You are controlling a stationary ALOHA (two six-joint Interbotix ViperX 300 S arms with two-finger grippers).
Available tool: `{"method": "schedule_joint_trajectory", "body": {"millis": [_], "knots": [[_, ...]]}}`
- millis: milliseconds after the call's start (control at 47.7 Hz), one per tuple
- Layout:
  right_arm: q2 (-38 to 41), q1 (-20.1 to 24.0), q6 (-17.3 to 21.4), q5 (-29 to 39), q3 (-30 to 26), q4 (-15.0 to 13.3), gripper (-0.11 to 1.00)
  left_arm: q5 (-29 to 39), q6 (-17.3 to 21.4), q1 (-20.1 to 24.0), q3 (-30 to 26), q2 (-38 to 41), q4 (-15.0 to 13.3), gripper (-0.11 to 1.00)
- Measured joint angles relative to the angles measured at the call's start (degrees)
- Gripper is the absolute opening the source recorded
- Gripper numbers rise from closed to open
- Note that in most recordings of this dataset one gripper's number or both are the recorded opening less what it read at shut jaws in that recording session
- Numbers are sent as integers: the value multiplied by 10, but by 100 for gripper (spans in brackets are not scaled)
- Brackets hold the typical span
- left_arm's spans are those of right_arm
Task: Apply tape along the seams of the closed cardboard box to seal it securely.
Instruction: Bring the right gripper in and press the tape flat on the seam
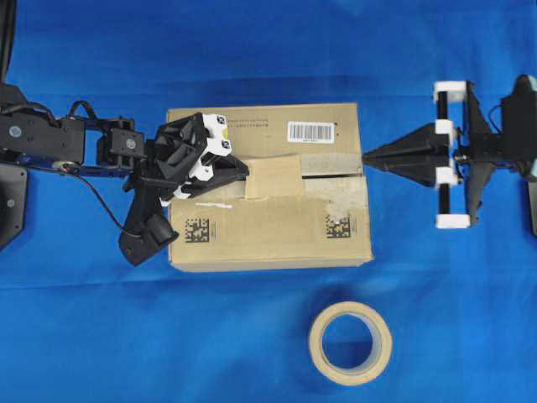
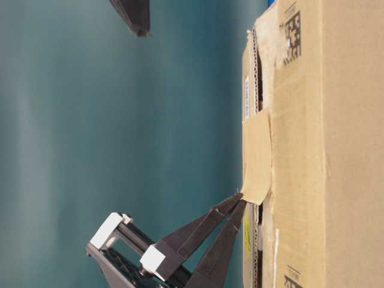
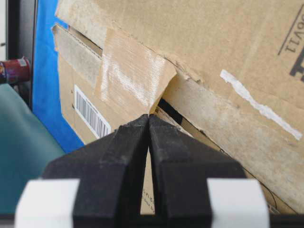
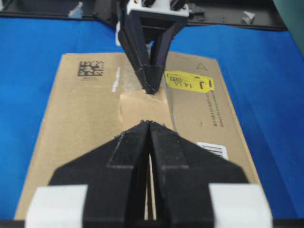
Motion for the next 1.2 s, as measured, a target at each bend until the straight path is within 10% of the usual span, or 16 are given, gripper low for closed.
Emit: {"method": "schedule_joint_trajectory", "body": {"millis": [273, 482, 1196], "knots": [[64, -10, 0, -4, -43, 0, 5, 1, 1, 3, -1, 0, 1, 0], [133, -10, 0, -5, -97, -1, 58, 2, 1, 6, -1, 0, 1, 0], [236, 7, -3, -3, -157, -3, 46, 5, -2, 7, -1, 0, 1, 0]]}}
